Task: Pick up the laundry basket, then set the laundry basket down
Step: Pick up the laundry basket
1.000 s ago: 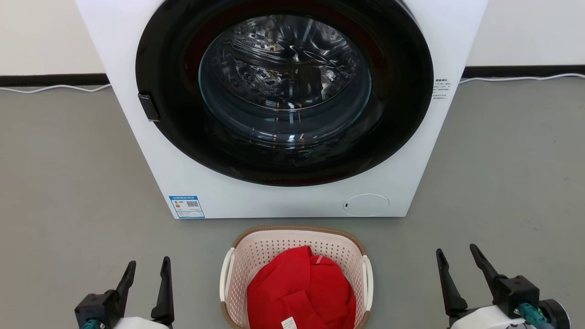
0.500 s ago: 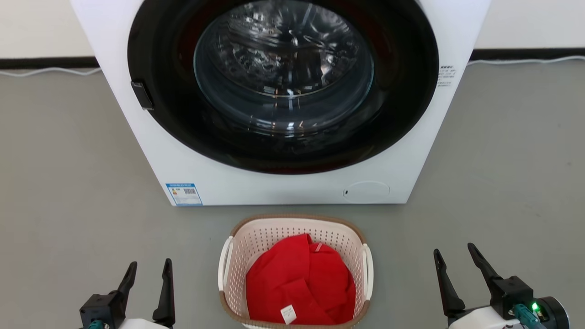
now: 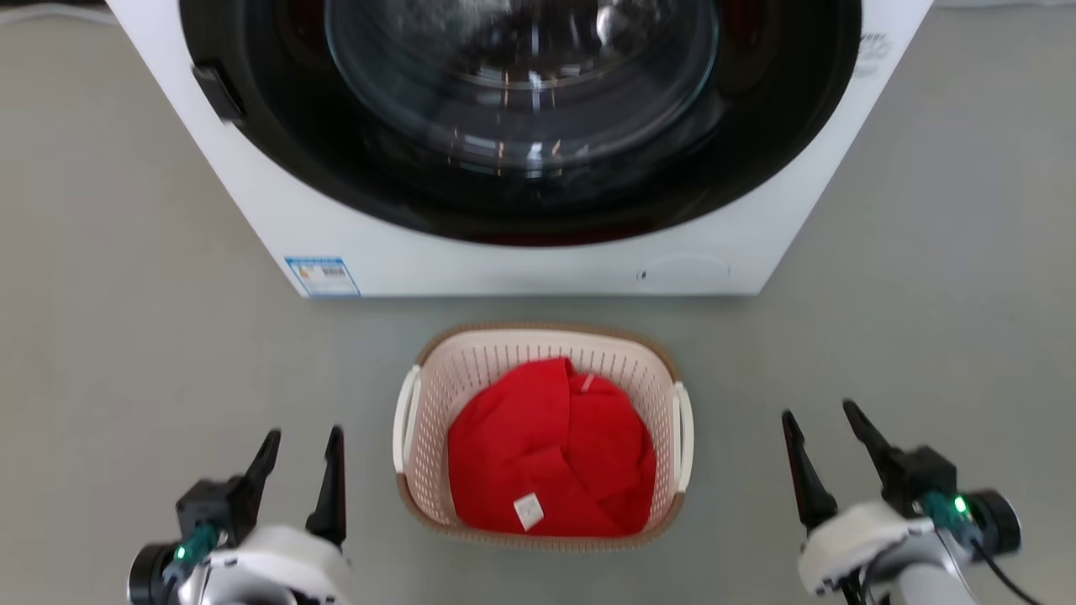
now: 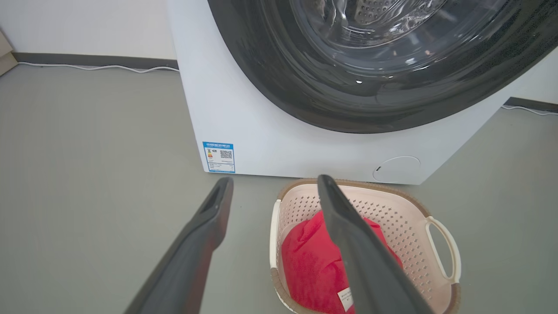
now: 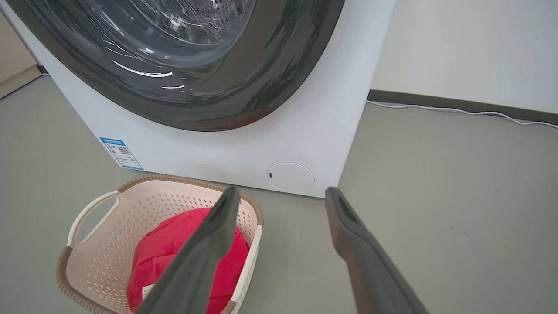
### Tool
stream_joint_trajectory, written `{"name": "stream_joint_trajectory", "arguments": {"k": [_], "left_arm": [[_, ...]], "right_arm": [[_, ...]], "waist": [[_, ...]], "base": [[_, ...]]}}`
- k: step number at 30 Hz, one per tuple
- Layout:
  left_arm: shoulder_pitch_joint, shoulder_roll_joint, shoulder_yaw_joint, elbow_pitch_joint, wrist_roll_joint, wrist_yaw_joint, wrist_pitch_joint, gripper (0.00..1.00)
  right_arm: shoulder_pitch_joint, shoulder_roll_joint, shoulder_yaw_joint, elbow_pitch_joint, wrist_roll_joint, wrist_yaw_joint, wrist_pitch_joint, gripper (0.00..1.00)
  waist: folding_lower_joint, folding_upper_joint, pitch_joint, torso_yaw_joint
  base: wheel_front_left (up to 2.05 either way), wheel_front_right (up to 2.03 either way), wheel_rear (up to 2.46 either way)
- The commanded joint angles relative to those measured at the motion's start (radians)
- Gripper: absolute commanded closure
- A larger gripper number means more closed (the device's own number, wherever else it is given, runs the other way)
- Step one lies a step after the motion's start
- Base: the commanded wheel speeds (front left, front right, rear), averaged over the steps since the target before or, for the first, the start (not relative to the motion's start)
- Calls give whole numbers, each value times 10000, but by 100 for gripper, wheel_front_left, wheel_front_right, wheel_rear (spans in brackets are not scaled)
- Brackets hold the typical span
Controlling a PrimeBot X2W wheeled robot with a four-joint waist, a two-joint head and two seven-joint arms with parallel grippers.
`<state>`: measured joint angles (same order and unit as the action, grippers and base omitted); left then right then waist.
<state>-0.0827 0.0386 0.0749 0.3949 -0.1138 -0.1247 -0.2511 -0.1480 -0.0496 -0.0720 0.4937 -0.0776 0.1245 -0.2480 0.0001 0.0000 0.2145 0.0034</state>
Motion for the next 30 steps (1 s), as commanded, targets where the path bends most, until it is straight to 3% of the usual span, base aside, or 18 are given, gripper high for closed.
{"name": "stream_joint_trajectory", "arguments": {"k": [1,21,30], "left_arm": [[-668,122,169,-28,-30,-60,-107,0],[-3983,117,-612,1880,-183,64,-107,0],[-5129,117,-858,2773,-130,155,-107,0]], "right_arm": [[-652,-14,315,112,-5,62,-137,0],[-3920,-8,717,2376,368,62,-138,0],[-4701,-7,528,3058,258,62,-138,0]], "waist": [[0,0,599,-13],[0,0,4106,243],[0,0,5070,323]], "base": [[0,0,0],[0,0,0],[0,0,0]]}}
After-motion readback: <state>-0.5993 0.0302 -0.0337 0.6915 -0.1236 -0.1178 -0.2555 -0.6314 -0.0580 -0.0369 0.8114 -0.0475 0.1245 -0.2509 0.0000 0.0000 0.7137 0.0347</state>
